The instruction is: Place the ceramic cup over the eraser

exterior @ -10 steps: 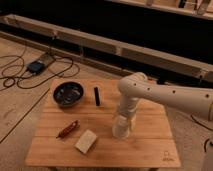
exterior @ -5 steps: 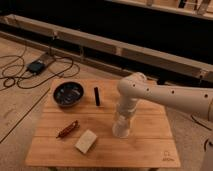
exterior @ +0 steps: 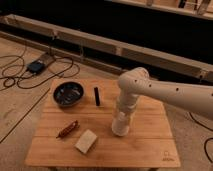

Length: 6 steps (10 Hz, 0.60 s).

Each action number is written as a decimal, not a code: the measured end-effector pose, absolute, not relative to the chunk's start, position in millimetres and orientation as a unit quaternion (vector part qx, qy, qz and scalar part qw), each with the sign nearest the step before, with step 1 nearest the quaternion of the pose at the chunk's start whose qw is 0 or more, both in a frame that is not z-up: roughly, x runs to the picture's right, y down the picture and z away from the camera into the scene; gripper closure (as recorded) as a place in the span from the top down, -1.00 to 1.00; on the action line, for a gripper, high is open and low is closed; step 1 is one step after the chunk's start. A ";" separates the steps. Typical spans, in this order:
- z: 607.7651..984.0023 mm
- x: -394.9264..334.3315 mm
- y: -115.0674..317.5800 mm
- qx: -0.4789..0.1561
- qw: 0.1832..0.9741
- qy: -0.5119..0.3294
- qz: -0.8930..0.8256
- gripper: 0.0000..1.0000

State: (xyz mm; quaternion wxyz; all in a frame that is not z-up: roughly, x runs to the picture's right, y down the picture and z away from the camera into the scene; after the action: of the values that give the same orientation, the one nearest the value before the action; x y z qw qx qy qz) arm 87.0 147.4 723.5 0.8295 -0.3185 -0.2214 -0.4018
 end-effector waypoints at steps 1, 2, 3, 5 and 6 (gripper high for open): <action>717.5 86.0 137.1 -0.312 0.830 -0.220 -0.407 -0.97; 708.8 83.9 121.4 -0.304 0.829 -0.215 -0.417 -0.97; 703.0 78.8 108.1 -0.296 0.828 -0.211 -0.427 -0.97; 694.0 66.1 83.8 -0.281 0.824 -0.203 -0.448 -0.97; 689.9 56.9 68.0 -0.272 0.821 -0.197 -0.462 -0.97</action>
State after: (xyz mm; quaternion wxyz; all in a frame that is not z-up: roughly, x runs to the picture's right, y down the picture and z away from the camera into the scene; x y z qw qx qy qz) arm 56.9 68.0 689.9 0.8209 -0.2717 -0.1970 -0.4621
